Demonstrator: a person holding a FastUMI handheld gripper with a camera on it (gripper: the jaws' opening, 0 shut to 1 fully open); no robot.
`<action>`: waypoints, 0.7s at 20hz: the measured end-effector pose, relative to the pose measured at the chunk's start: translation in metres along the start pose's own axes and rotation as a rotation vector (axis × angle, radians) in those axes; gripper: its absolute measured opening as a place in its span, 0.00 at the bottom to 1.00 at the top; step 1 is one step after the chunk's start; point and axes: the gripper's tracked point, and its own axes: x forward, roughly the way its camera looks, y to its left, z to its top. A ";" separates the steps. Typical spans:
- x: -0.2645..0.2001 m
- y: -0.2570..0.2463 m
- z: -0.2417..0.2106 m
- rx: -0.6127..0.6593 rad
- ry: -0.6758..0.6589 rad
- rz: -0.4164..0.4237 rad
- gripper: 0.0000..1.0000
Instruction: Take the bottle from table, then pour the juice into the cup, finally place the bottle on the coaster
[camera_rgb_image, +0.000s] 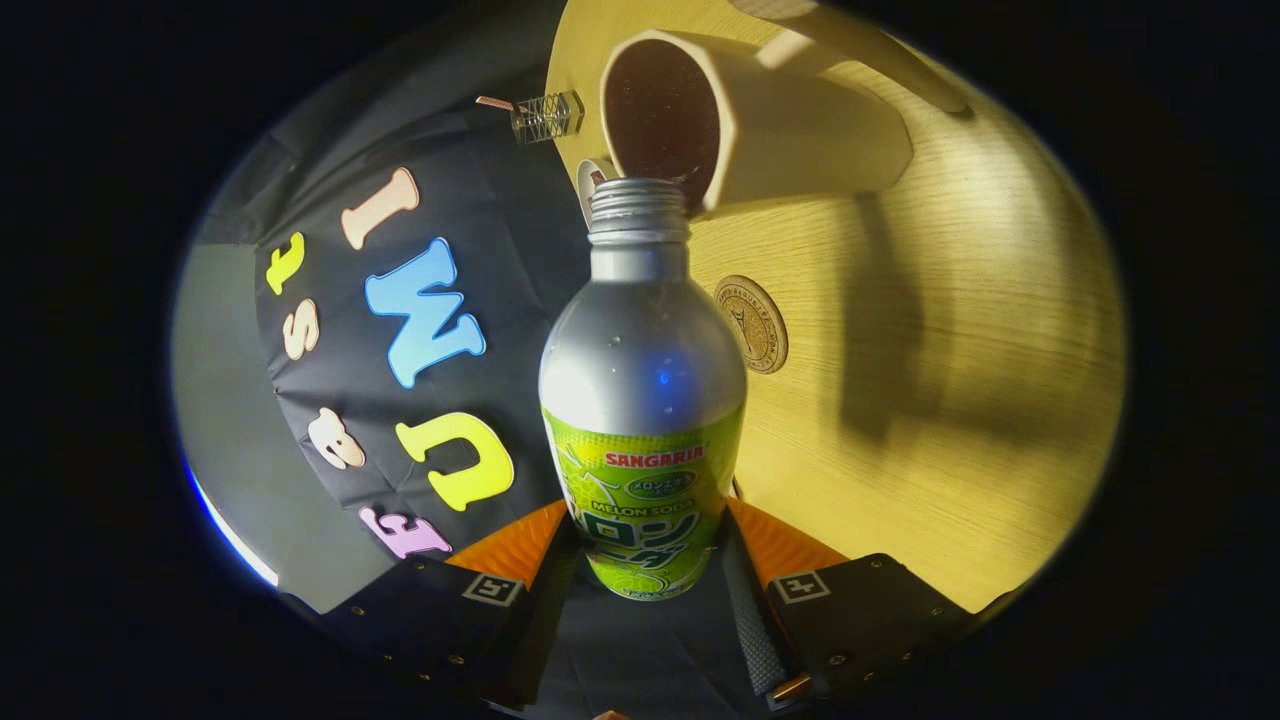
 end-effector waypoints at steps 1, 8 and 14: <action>0.001 0.003 0.001 0.003 0.001 0.000 0.76; -0.002 0.011 0.001 0.030 0.011 0.008 0.76; -0.006 0.017 0.001 0.057 0.013 0.016 0.76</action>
